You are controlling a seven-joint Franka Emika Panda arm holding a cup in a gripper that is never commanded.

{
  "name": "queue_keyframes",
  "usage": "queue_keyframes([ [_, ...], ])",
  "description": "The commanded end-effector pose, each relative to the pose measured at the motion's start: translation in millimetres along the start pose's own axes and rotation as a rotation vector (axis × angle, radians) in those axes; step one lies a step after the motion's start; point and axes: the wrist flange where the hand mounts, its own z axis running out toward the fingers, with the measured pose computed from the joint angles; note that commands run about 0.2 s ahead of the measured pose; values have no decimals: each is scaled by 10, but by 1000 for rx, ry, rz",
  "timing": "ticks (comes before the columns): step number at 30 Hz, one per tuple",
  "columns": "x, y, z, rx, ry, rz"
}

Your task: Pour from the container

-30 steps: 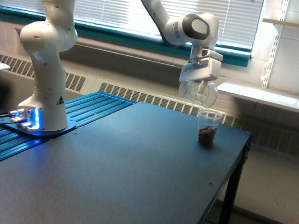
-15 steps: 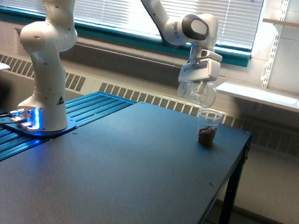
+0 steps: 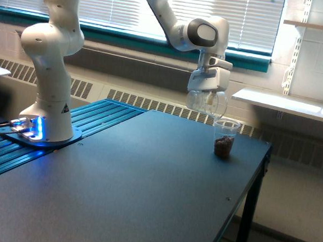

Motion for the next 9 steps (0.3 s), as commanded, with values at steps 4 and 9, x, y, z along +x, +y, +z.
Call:
queue_keyframes([
  [4,-8,63,-59,44,32,51],
  [9,-25,51,-62,58,44,55],
])
